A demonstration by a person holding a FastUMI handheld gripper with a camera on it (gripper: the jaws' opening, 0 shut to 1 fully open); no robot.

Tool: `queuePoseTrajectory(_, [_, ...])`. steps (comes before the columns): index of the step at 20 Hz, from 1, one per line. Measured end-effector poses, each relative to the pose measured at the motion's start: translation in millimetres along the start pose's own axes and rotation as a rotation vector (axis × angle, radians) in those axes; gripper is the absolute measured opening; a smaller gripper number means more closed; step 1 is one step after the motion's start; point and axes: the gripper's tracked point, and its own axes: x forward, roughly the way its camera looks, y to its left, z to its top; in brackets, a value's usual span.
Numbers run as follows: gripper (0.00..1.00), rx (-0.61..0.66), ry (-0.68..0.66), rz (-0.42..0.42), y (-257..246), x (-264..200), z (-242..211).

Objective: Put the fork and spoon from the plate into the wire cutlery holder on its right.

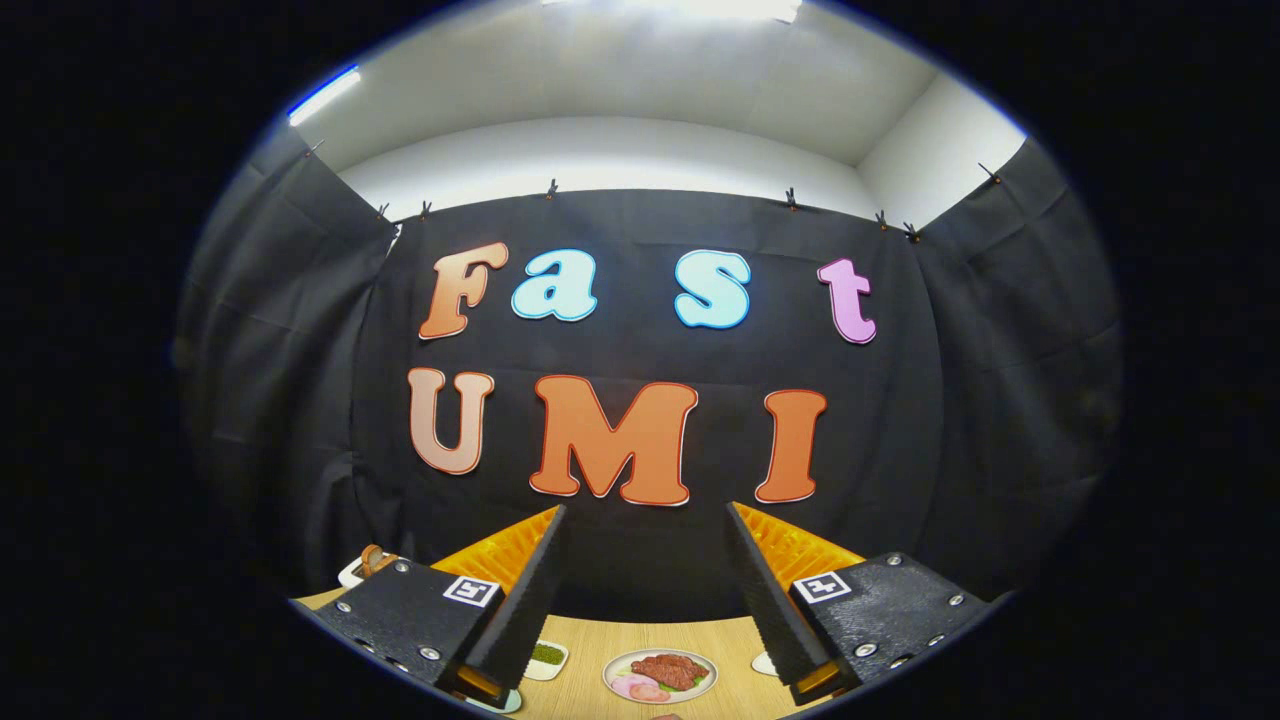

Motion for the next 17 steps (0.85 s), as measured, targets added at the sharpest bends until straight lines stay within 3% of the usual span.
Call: queuePoseTrajectory(17, [0.91, -0.018, 0.028, 0.001, 12, -7, -8])
